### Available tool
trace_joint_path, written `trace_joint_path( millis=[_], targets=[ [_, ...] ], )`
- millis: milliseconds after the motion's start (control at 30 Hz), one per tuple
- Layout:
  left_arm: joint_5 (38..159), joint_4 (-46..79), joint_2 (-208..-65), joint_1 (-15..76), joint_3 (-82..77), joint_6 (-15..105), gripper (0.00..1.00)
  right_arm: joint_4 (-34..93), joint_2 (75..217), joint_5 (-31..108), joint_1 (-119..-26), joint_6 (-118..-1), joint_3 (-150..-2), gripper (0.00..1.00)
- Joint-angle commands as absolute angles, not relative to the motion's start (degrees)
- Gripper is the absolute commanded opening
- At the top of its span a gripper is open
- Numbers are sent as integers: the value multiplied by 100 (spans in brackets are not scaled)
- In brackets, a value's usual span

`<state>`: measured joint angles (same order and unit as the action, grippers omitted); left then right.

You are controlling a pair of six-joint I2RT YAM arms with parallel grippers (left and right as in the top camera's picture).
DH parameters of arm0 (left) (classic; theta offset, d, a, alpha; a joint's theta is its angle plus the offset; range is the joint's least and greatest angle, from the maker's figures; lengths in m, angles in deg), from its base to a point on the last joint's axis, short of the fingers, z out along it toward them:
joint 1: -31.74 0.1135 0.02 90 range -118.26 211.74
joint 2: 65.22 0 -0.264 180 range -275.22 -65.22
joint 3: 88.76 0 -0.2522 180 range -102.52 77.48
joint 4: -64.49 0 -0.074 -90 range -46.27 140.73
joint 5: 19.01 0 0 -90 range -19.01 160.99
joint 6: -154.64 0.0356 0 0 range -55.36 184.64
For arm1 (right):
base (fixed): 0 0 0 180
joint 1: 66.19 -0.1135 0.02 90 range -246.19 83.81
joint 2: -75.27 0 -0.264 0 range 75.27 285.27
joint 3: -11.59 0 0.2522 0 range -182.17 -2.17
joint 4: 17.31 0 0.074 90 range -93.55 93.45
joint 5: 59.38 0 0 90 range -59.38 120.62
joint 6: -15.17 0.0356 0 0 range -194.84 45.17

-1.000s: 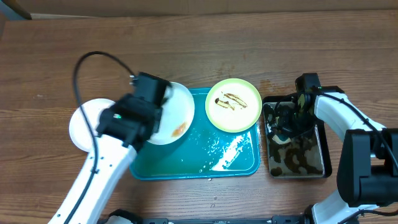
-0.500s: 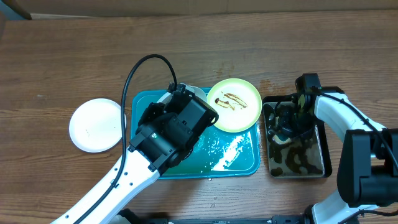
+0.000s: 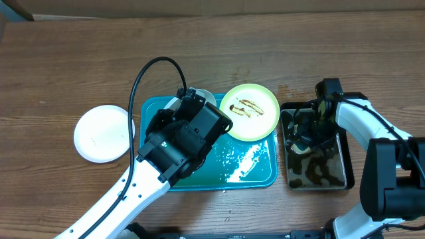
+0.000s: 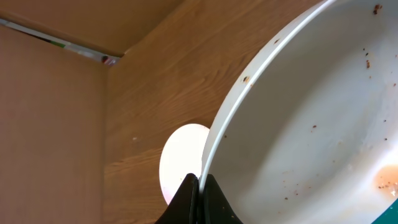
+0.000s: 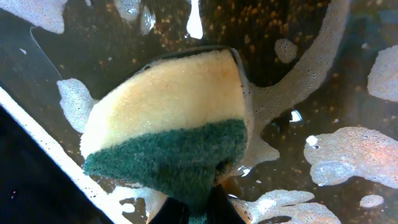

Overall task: Clean dirty plates on tray and stack at the side
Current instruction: 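Carry the white plate left and stack it on the cleaned plate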

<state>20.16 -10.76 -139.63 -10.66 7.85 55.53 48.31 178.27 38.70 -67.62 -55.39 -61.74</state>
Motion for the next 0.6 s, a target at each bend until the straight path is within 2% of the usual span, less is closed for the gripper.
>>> trace_joint_path(
  millis=[0, 300, 467, 567],
  targets=[
    [1831, -1061, -13915, -1061, 687, 5341, 4, 4839, 17844, 3911, -6751, -5563, -6023, 4],
    [2113, -1074, -13915, -788, 687, 4996, 4, 4837, 17844, 3911, -6751, -5563, -6023, 4],
    [3568, -1072, -13915, 259, 687, 5000, 4, 4839, 17844, 3911, -6751, -5563, -6023, 4],
    [4685, -1050, -13915, 1304, 685, 5007, 4, 4857, 17844, 3911, -6751, -5563, -6023, 4]
  ],
)
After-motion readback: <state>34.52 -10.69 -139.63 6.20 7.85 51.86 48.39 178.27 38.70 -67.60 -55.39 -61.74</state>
